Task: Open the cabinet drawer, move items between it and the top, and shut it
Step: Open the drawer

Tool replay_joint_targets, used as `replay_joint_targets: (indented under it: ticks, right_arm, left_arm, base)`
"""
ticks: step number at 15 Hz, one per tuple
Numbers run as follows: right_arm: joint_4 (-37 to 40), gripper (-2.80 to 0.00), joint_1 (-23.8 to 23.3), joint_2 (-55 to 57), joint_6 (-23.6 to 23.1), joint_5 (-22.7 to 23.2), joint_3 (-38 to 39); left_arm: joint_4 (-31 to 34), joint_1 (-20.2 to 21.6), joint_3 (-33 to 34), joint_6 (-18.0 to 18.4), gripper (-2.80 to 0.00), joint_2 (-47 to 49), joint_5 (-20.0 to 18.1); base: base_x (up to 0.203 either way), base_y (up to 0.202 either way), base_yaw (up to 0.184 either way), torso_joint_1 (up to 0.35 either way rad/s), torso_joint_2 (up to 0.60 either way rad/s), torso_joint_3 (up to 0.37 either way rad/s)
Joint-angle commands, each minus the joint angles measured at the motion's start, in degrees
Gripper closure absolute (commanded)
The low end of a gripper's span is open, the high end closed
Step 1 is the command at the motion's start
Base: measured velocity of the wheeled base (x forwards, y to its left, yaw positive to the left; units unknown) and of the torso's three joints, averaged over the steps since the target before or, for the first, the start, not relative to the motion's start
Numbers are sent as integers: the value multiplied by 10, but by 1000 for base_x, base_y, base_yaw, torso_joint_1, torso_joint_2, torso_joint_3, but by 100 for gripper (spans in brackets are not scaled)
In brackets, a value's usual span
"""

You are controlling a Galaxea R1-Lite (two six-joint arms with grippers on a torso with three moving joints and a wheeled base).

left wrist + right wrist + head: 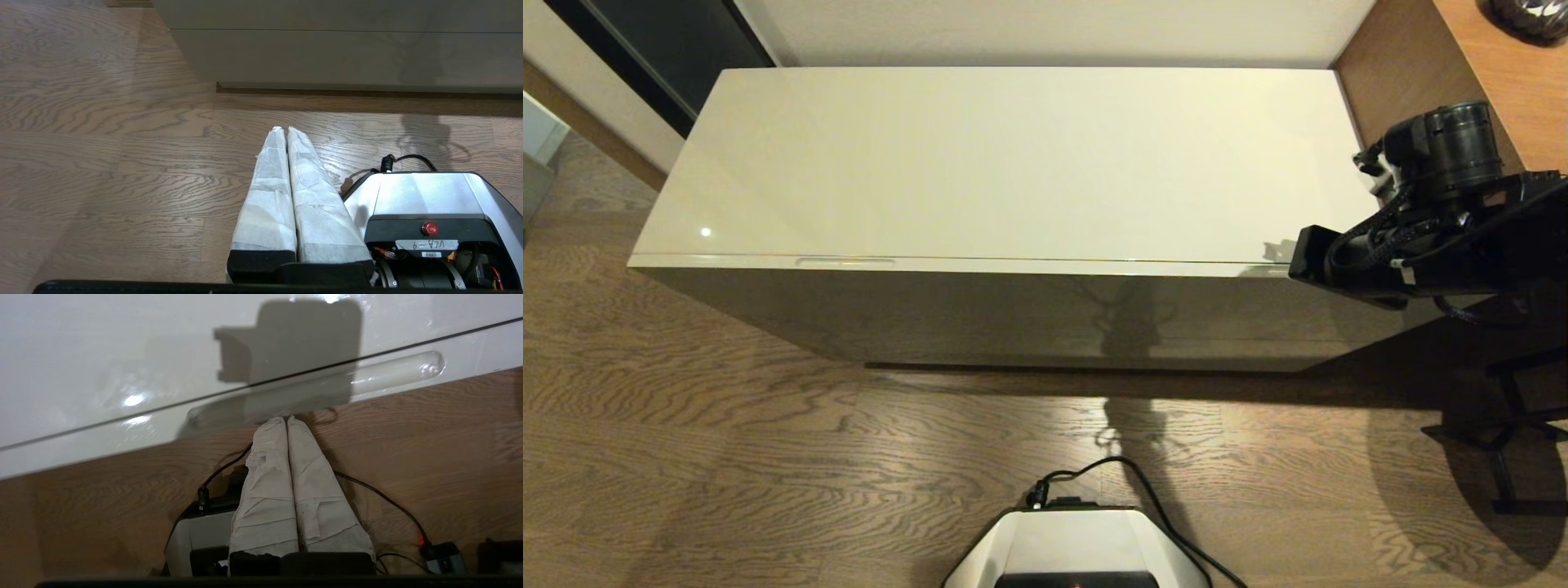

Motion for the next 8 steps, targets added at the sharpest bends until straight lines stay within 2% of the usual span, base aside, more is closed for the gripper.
replay_joint_targets:
  ticks: [1, 4, 6, 8]
  right_arm:
    - [0, 0, -7, 15, 14, -3, -3]
    - [-16, 0, -11, 16, 36, -1, -3]
    - [-72, 0, -11, 27, 38, 0, 14]
    - [-75, 0, -11, 32, 38, 1, 17]
  left_arm:
    - [0, 0, 0, 0, 0, 1, 0]
    - [0, 0, 0, 0, 0, 1, 0]
    - [0, 0, 0, 0, 0, 1, 0]
    - [0, 0, 0, 0, 0, 1, 0]
  base:
    - [0, 0, 0, 0, 0, 0]
    - [0, 0, 0, 0, 0, 0]
    - [0, 0, 0, 0, 0, 0]
    - [0, 0, 0, 0, 0, 0]
